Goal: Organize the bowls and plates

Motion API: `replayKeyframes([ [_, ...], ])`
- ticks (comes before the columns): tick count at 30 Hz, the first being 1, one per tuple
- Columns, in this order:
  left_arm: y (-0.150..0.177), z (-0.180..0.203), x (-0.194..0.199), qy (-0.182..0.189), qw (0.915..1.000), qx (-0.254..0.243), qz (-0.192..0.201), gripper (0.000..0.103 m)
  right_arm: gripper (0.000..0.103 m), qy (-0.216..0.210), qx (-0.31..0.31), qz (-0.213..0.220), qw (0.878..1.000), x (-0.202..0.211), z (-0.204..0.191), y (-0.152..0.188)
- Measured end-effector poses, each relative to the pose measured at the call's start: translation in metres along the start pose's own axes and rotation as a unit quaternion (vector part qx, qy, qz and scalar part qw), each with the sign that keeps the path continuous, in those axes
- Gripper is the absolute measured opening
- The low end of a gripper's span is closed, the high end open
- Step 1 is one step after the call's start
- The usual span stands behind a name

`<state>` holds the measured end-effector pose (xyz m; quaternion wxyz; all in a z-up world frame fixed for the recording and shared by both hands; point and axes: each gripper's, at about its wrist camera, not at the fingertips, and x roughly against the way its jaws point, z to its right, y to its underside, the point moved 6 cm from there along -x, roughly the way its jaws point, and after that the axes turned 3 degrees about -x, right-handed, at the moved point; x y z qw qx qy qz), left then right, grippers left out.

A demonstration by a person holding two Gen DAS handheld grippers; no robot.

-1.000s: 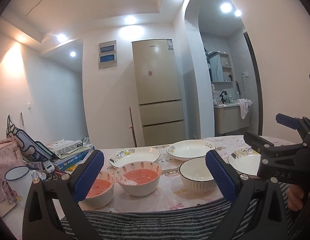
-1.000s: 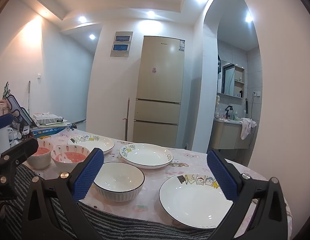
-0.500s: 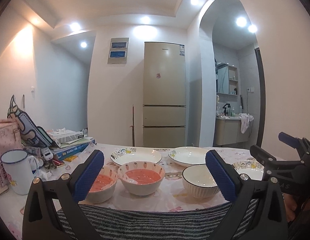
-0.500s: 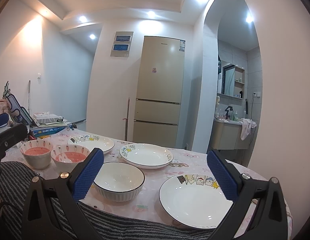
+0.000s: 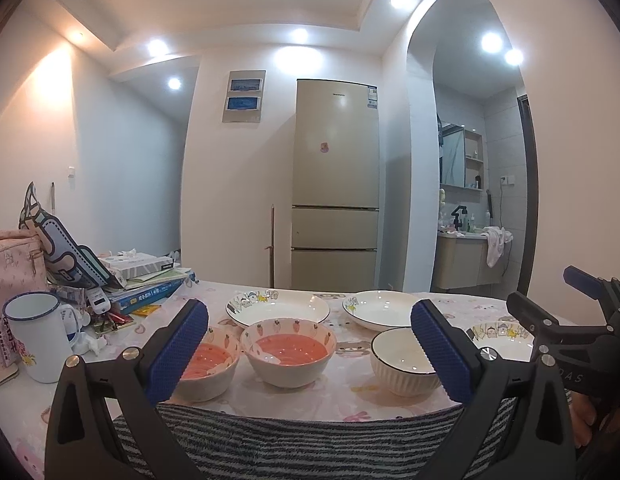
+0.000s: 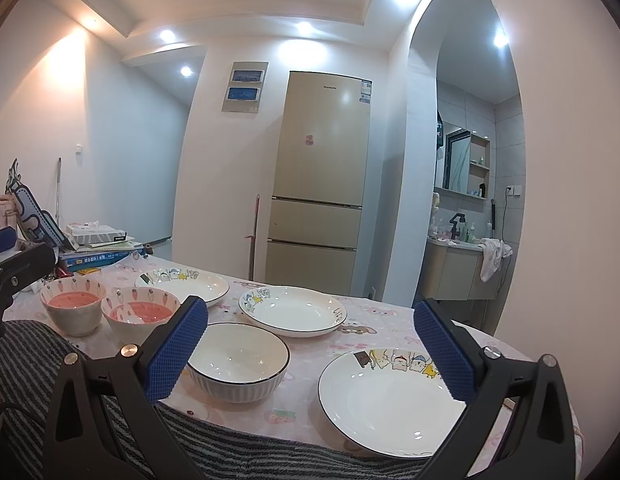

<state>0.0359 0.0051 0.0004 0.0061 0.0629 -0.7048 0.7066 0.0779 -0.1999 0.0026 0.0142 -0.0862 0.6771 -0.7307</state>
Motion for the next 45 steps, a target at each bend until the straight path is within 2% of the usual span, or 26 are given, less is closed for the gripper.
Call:
replayKeyframes([
  [6,0.001,0.001,-0.001,-0.001,1.0000,-0.002,-0.001,0.103,0.103,-0.002,0.012,0.001,1.000,0.001,-0.004,0.001],
  [10,0.001,0.001,-0.001,-0.001,1.0000,-0.003,0.000,0.103,0.103,-0.027,0.006,-0.007,1.000,-0.001,-0.005,0.003],
  [19,0.004,0.002,-0.006,-0.005,0.9998,-0.010,-0.016,0.103,0.103,-0.026,0.007,-0.005,1.000,0.000,-0.005,0.002],
  [27,-0.001,0.002,-0.003,-0.002,1.0000,-0.004,-0.002,0.103,0.103,-0.025,0.000,-0.001,1.000,0.001,-0.005,0.002],
  [33,0.001,0.000,-0.011,0.003,0.9997,0.001,-0.023,0.103,0.103,-0.024,0.004,-0.004,1.000,0.000,-0.006,0.000],
  [37,0.001,-0.003,-0.018,-0.001,0.9991,0.005,-0.042,0.103,0.096,0.000,0.008,0.017,1.000,0.009,-0.001,-0.015],
  [40,-0.004,-0.001,-0.018,-0.013,0.9989,-0.014,-0.043,0.103,0.096,-0.018,0.029,0.015,0.999,0.014,0.000,-0.033],
  [45,-0.020,0.004,-0.017,-0.027,0.9967,-0.059,-0.049,0.098,0.096,-0.038,0.004,0.010,0.999,0.016,0.011,-0.061],
])
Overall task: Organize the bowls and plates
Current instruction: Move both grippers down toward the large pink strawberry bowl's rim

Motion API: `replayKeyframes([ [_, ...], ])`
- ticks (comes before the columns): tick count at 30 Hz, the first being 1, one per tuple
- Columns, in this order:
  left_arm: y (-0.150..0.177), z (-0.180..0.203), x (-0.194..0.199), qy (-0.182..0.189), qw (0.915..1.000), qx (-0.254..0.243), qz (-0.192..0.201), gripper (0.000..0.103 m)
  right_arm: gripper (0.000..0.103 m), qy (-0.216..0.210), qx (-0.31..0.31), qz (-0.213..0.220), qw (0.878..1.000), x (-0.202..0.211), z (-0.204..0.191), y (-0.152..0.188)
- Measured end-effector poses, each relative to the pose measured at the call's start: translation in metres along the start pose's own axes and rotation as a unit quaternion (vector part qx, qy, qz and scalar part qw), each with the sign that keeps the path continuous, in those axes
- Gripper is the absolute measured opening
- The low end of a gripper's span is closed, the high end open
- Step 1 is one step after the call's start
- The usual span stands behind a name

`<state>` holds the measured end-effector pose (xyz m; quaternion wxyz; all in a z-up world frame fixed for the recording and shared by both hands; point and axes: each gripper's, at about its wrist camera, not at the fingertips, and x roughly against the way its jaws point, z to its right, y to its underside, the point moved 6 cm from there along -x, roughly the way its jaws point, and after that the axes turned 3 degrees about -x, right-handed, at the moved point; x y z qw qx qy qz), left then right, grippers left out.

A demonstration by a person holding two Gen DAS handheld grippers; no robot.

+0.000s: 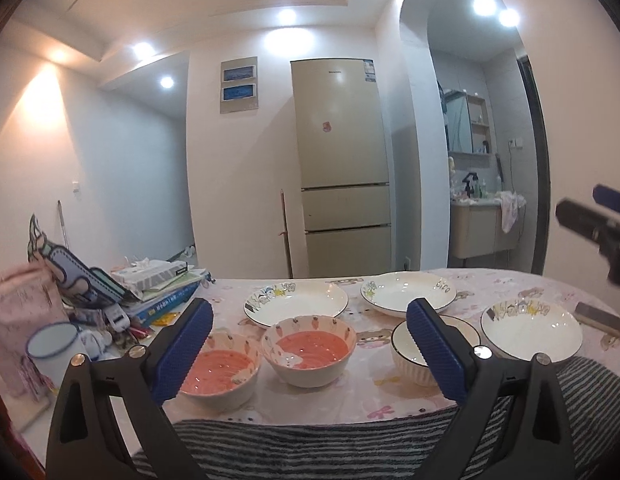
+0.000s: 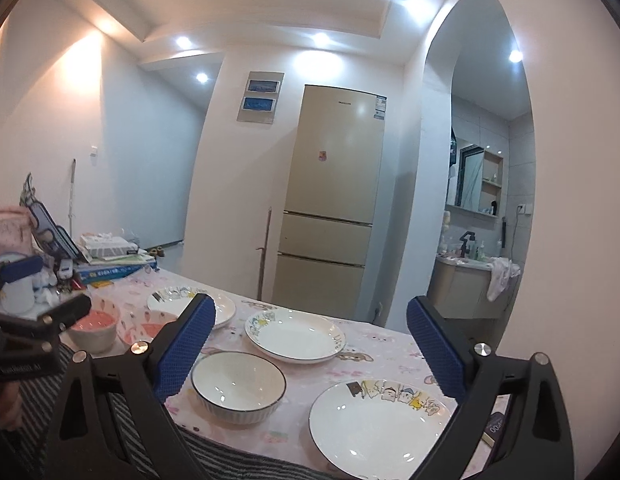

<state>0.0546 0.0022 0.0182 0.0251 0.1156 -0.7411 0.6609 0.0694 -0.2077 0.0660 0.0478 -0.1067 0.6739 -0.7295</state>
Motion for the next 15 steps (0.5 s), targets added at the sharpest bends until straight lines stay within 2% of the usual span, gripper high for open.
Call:
replayKeyframes([
  [7,-0.037,-0.026,-0.008,-0.001,0.9995,0.011,-0.031,0.098,0.096,-0.062,-0.065,-0.023,0.996,-0.016,0.003,-0.039],
  [10,-0.046,-0.043,-0.035,0.003,0.9946,0.027,-0.100,0.097,0.096,-0.090,-0.092,-0.070,0.989,-0.038,-0.002,-0.046],
  [12,-0.047,-0.057,-0.056,0.016,0.9881,0.064,-0.139,0.092,0.094,-0.116,-0.112,-0.113,0.980,-0.058,-0.008,-0.045],
  [15,-0.048,-0.074,-0.081,0.039,0.9799,0.113,-0.160,0.089,0.092,-0.140,-0.126,-0.170,0.967,-0.089,-0.021,-0.039],
])
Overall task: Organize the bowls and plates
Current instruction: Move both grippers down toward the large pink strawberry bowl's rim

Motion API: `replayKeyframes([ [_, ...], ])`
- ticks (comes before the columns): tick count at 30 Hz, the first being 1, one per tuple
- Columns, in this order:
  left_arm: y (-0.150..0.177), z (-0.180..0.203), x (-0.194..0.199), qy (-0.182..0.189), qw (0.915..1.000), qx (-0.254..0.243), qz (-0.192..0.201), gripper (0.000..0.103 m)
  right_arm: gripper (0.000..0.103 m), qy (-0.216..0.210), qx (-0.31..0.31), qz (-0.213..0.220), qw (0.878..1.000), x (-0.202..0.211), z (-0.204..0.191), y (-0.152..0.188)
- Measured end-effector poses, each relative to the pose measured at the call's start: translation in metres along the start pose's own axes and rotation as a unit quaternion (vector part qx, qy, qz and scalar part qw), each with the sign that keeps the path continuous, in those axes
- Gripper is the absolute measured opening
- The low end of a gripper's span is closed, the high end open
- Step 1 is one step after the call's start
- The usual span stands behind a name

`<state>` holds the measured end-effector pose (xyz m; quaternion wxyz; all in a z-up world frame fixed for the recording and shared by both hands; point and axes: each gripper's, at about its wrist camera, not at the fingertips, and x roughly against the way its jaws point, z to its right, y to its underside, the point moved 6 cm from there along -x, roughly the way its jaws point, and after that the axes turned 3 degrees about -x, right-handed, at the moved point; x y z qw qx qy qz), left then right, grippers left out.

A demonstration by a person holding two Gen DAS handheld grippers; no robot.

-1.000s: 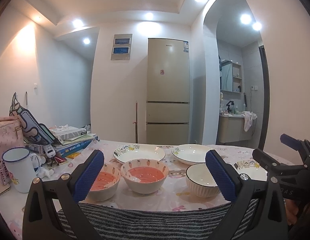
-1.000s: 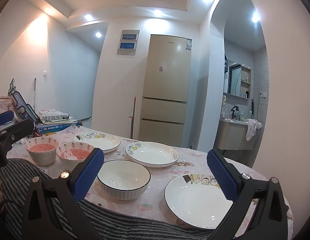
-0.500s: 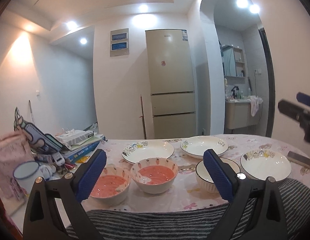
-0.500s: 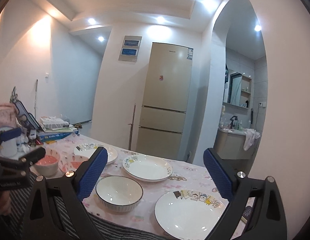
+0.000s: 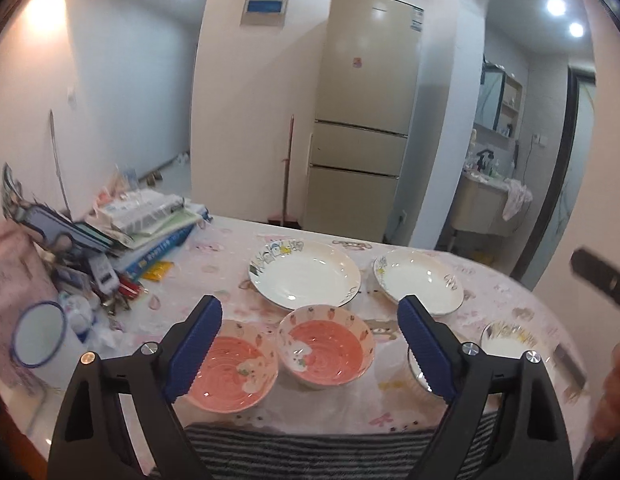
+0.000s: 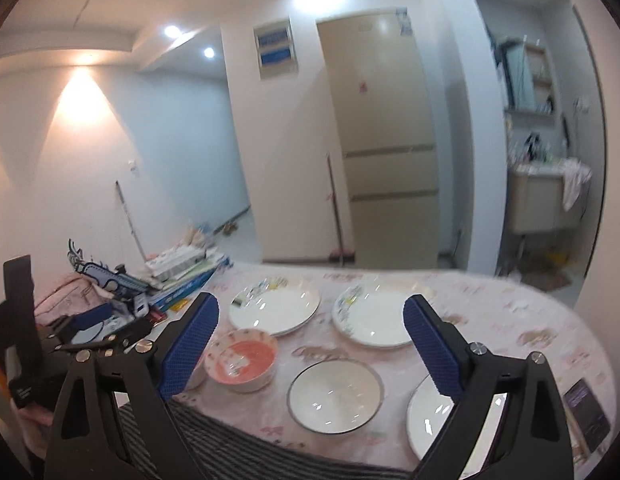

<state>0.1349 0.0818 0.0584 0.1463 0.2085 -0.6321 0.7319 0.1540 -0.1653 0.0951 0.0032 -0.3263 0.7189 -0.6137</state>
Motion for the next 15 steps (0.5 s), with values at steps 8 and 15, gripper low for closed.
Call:
replayKeyframes([
  [8,-0.002,-0.027,-0.016,-0.046,0.9989,-0.003,-0.008,0.081,0.091,-0.050,-0.015,-0.077,0.996,-0.052,-0.019,-0.003],
  [15,0.033,-0.065,-0.038,-0.070,0.9947,0.027,-0.070,0.060,0.089,-0.101,-0.003,-0.156,0.983,-0.100,-0.072,0.022],
])
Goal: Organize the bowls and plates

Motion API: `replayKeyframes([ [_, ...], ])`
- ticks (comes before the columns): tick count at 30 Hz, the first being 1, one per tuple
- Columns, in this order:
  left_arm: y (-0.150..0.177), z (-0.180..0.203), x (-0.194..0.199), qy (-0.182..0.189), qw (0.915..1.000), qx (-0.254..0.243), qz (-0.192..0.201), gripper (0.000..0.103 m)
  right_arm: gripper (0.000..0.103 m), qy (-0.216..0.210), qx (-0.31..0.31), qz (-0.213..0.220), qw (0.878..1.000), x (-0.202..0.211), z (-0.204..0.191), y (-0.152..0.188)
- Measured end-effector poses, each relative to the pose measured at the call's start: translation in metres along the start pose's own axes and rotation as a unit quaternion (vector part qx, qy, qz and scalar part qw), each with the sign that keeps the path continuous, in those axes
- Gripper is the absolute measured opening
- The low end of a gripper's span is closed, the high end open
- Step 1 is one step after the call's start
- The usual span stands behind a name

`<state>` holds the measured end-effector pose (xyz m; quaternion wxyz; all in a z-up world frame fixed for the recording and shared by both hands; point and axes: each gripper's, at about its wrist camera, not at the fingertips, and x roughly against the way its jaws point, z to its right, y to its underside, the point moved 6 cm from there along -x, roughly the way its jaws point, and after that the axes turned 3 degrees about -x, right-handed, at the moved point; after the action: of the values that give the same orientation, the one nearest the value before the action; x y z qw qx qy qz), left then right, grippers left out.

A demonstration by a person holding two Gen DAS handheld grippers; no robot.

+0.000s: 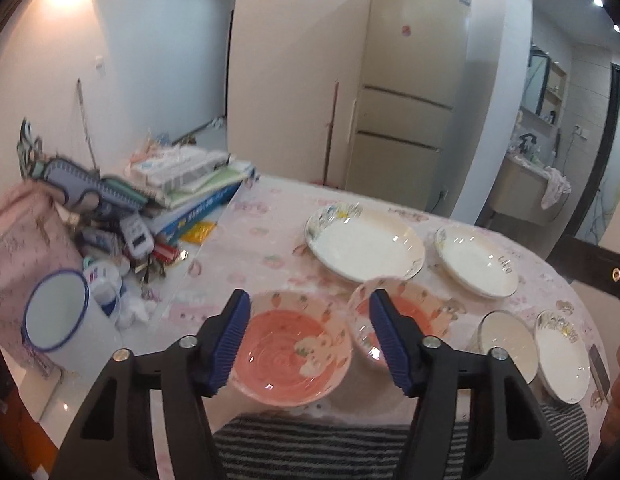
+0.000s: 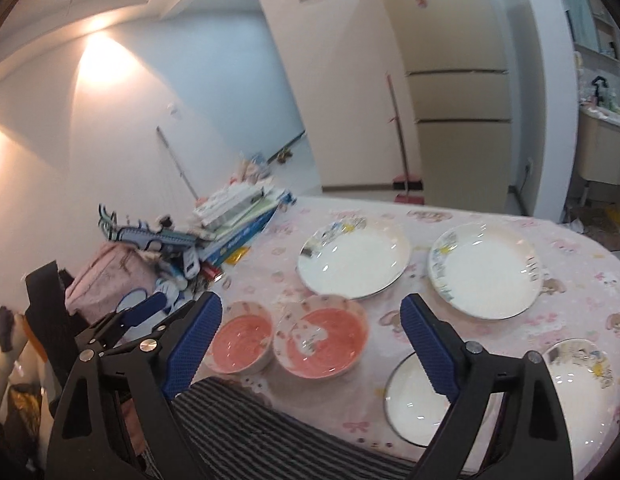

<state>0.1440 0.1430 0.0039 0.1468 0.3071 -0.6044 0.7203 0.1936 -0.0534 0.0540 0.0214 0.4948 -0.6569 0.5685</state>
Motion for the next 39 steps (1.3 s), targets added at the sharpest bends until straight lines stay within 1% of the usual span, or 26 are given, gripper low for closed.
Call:
replayKeyframes([
  [1,0.006,-0.007,-0.005,-0.003,0.9999,0.005,-0.010,0.058,0.087,-0.008,0.001,-0.019,1.000,-0.012,-0.005,0.006],
  [3,0.017,-0.018,-0.013,-0.003,0.9997,0.015,-0.021,0.056,0.085,-0.017,-0.003,-0.060,0.998,-0.035,-0.012,0.023],
  [5,0.025,-0.030,-0.019,-0.004,0.9992,0.028,-0.028,0.050,0.081,-0.023,-0.006,-0.095,0.995,-0.055,-0.017,0.038],
  [6,0.029,-0.035,-0.021,-0.002,0.9989,0.036,-0.030,0.046,0.081,-0.024,-0.008,-0.108,0.994,-0.064,-0.019,0.044],
  [7,0.031,-0.039,-0.025,0.002,0.9984,0.045,-0.034,0.039,0.081,-0.023,-0.012,-0.121,0.992,-0.073,-0.021,0.048],
  [9,0.037,-0.046,-0.033,0.011,0.9968,0.064,-0.046,0.038,0.077,-0.030,-0.026,-0.144,0.989,-0.089,-0.023,0.056],
  [11,0.045,-0.053,-0.044,0.017,0.9950,0.080,-0.057,0.038,0.071,-0.043,-0.039,-0.175,0.983,-0.102,-0.031,0.066],
  [13,0.052,-0.059,-0.053,0.024,0.9931,0.094,-0.066,0.037,0.063,-0.051,-0.042,-0.195,0.979,-0.111,-0.042,0.075],
  [14,0.054,-0.060,-0.057,0.029,0.9920,0.101,-0.069,0.037,0.060,-0.050,-0.043,-0.204,0.977,-0.116,-0.046,0.081],
  [16,0.058,-0.063,-0.062,0.044,0.9895,0.117,-0.072,0.034,0.045,-0.050,-0.054,-0.218,0.973,-0.127,-0.052,0.088],
  [18,0.061,-0.064,-0.066,0.056,0.9873,0.128,-0.076,0.032,0.041,-0.039,-0.074,-0.231,0.969,-0.137,-0.051,0.095],
  [20,0.059,-0.062,-0.066,0.055,0.9880,0.124,-0.074,0.032,0.040,-0.019,-0.093,-0.229,0.969,-0.146,-0.046,0.099],
  [22,0.059,-0.060,-0.070,0.060,0.9873,0.124,-0.079,0.032,0.035,-0.001,-0.101,-0.220,0.970,-0.152,-0.042,0.101],
  [23,0.059,-0.060,-0.073,0.065,0.9863,0.127,-0.083,0.032,0.034,0.003,-0.104,-0.214,0.971,-0.155,-0.041,0.101],
  [25,0.057,-0.061,-0.077,0.063,0.9858,0.129,-0.086,0.032,0.033,0.007,-0.111,-0.208,0.972,-0.161,-0.041,0.102],
  [28,0.051,-0.062,-0.083,0.066,0.9840,0.133,-0.098,0.032,0.030,0.004,-0.143,-0.210,0.967,-0.168,-0.042,0.107],
  [29,0.050,-0.062,-0.085,0.067,0.9832,0.135,-0.103,0.032,0.030,0.009,-0.149,-0.206,0.967,-0.170,-0.042,0.107],
  [31,0.047,-0.063,-0.089,0.067,0.9823,0.135,-0.111,0.032,0.025,0.020,-0.152,-0.197,0.968,-0.174,-0.042,0.106],
  [33,0.047,-0.062,-0.093,0.068,0.9813,0.132,-0.122,0.032,0.024,0.027,-0.165,-0.193,0.967,-0.179,-0.041,0.107],
  [36,0.050,-0.061,-0.099,0.080,0.9759,0.142,-0.146,0.031,0.023,0.031,-0.177,-0.189,0.965,-0.185,-0.039,0.106],
  [37,0.050,-0.063,-0.097,0.077,0.9758,0.145,-0.144,0.031,0.023,0.030,-0.175,-0.187,0.966,-0.186,-0.039,0.106],
  [39,0.043,-0.066,-0.080,0.056,0.9839,0.130,-0.109,0.031,0.021,0.028,-0.168,-0.180,0.969,-0.186,-0.039,0.104],
])
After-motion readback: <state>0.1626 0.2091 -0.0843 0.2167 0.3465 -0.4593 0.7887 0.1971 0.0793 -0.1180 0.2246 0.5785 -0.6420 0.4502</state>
